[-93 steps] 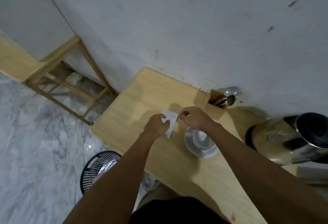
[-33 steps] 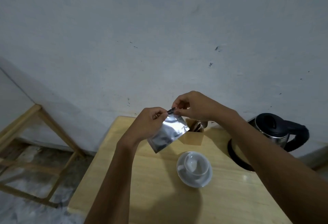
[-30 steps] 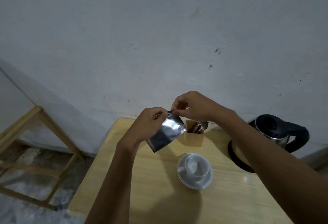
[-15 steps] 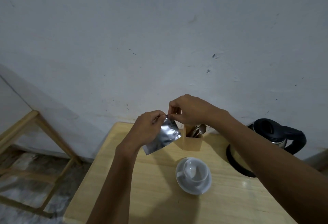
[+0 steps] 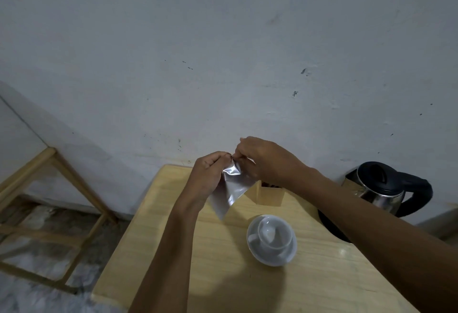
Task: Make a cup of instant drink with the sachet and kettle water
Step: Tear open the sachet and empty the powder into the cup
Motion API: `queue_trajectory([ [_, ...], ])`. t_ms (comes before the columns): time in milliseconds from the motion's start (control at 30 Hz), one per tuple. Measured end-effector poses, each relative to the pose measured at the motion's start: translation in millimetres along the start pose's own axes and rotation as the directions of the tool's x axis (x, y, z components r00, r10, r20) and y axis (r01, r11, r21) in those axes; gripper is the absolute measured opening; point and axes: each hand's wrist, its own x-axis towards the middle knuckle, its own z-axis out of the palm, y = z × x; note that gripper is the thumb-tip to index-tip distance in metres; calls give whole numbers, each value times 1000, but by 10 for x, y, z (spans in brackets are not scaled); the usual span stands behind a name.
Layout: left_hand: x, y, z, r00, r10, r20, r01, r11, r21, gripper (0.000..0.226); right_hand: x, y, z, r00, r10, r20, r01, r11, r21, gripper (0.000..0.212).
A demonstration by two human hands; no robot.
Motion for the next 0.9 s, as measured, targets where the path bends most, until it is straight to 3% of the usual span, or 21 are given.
queue_trajectory([
  [100,-8,-35,-7,1000,-8,14,8,1000,19,23,-21,14,14,998,56,-13,-55,997,53,12],
  [267,20,-11,-45,992,99,78,-118,946,303,26,53,44,-123,957,264,125,-286,931,226,8],
  [400,33,17,-63,978,190,91,-210,881,423,23,98,72,-191,920,335,202,-384,869,311,8],
  [567,39,52,-45,962,269,39,-255,842,475,23,117,53,-188,958,239,161,-275,926,260,6],
  [900,-49,136,-6,994,100,-54,-95,991,94,27,37,-59,25,993,-7,-121,7,1000,0,12],
])
